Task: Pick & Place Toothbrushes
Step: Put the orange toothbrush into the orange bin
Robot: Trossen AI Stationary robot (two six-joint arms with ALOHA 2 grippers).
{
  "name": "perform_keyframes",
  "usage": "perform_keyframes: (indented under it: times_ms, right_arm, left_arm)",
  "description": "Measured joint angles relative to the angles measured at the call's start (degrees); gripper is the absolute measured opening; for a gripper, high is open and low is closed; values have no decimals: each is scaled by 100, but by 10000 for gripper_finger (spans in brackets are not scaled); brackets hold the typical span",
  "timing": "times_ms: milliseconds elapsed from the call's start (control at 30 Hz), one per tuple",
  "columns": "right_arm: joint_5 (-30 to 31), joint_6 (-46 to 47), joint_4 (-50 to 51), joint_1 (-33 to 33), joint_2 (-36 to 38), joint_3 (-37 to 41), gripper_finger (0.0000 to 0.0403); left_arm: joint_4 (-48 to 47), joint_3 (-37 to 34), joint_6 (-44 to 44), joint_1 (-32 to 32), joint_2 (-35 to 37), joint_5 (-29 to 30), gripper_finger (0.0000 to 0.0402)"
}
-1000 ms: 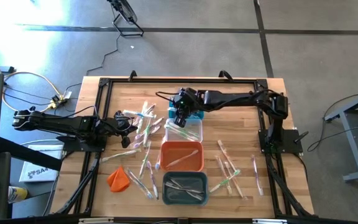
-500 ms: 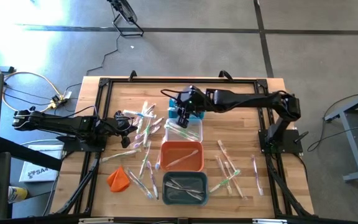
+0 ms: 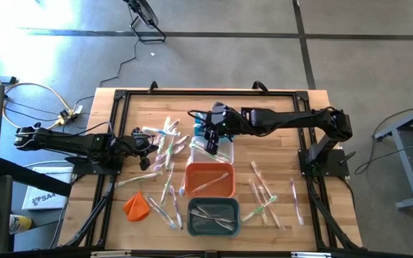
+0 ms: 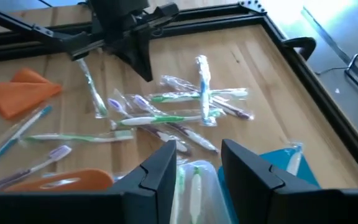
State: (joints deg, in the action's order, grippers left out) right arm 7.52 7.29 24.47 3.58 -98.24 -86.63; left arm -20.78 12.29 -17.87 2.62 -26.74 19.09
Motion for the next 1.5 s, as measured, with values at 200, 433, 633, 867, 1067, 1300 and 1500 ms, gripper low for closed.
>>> perform_keyframes:
  times_ms: [200, 433, 633, 867, 1067, 1300, 1500]
  right_arm:
    - [-8, 438, 3, -105, -2, 0, 121]
    - [-10, 452, 6, -222, -2, 0, 121]
    - [-22, 451, 6, -332, -2, 0, 121]
    - [-56, 471, 95, -475, -4, 0, 121]
    - [-255, 963, 365, -551, -7, 0, 121]
    - [-507, 1707, 1050, -551, -10, 0, 121]
    - [-499, 1845, 1254, -686, -11, 0, 121]
  left_arm:
    - [-2, 0, 0, 0, 0, 0, 0]
    - [-1, 0, 0, 0, 0, 0, 0]
    - [0, 0, 0, -1, 0, 0, 0]
    - [-2, -4, 0, -1, 0, 0, 0]
    - [-2, -4, 0, 1, -2, 2, 0]
    - [-46, -4, 0, 1, -2, 2, 0]
    - [-43, -4, 94, 1, 0, 4, 0]
